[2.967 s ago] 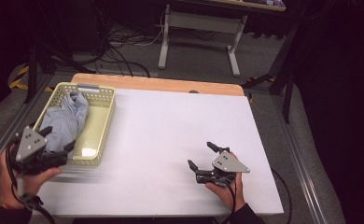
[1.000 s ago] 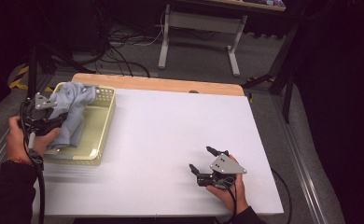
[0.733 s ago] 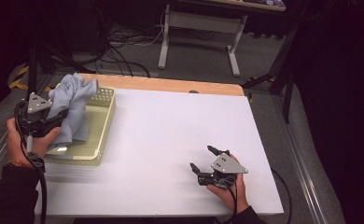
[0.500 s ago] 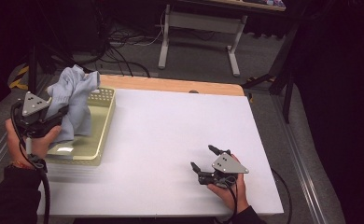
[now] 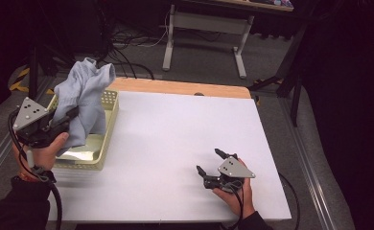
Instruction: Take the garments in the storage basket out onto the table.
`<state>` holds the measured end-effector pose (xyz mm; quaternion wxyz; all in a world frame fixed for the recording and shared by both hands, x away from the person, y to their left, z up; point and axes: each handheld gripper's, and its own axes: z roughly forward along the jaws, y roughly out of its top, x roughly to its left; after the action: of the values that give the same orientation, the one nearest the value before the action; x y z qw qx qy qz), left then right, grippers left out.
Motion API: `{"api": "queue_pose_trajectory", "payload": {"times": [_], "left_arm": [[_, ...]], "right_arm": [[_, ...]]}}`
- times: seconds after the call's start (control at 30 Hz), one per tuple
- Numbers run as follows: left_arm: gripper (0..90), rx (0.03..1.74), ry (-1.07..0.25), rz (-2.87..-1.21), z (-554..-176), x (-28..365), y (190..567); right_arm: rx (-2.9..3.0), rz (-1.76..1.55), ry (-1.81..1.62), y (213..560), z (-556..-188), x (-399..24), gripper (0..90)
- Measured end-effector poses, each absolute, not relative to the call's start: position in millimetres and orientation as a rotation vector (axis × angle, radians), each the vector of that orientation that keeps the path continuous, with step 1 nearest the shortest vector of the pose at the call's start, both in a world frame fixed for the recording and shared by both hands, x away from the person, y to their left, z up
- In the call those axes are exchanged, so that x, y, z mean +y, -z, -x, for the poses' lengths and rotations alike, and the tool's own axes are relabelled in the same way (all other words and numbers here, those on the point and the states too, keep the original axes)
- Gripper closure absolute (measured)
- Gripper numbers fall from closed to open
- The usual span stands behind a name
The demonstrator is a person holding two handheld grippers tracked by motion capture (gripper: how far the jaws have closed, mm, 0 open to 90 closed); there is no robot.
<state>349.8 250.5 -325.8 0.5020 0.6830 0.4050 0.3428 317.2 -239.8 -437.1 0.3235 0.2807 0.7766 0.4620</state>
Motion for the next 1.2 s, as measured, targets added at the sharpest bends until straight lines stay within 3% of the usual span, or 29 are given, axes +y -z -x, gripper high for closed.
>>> {"api": "queue_pose_trajectory", "payload": {"times": [0.67, 1.2], "left_arm": [[68.7, 0.701, -0.693, -1.684, -328.9, 167.5, 318.4], [68.4, 0.576, -0.543, -1.855, -331.3, 100.0, 350.3]], "right_arm": [[2.003, -0.753, -1.222, 434.3, -316.9, -243.1, 15.6], [1.981, -0.781, -1.210, 433.8, -308.5, -253.1, 15.6]]}}
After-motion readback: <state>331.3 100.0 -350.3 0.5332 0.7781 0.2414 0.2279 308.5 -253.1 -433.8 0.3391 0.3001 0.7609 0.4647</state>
